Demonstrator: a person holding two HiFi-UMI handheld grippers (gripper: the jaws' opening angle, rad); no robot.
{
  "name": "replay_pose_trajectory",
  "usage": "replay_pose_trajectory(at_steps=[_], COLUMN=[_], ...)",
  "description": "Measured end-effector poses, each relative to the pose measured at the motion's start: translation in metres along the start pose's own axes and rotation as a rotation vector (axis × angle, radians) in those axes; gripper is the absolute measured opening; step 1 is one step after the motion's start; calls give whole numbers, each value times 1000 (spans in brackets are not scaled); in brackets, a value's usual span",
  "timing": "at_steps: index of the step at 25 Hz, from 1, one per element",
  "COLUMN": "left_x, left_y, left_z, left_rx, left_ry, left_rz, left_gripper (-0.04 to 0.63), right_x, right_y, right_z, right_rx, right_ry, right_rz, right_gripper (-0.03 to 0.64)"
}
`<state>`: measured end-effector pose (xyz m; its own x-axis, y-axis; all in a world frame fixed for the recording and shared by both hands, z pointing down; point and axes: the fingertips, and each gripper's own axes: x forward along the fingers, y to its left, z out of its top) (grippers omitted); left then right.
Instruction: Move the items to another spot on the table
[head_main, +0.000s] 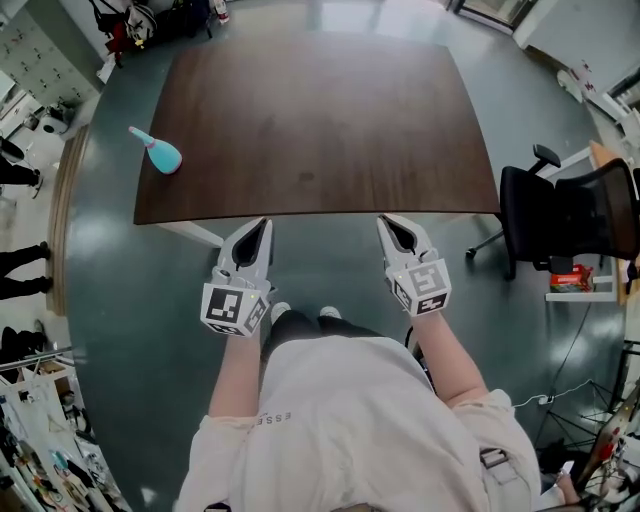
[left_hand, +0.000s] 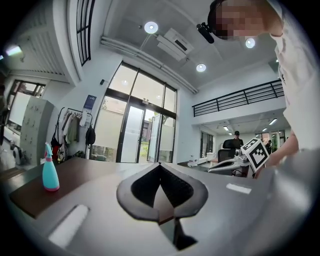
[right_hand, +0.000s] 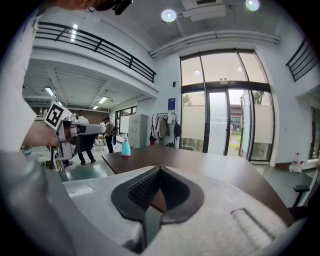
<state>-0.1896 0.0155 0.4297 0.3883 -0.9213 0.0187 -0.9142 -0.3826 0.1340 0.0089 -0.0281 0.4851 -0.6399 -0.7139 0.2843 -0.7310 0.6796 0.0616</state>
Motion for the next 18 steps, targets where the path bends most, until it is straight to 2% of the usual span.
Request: replay_pose_trajectory(at_steps=[10,18], left_x=[-16,-19], left_y=[-45,-64], left_z=[-6,-5], left_rx=[-28,6], left_ry=[22,22], left_rz=[-52,-96], left_gripper=[17,17], right_x=[-31,-45], right_y=[30,33], right_z=[7,12], right_rx=[8,7], right_ry=[-28,-49], right_rz=[25,22], right_gripper=[-8,-8])
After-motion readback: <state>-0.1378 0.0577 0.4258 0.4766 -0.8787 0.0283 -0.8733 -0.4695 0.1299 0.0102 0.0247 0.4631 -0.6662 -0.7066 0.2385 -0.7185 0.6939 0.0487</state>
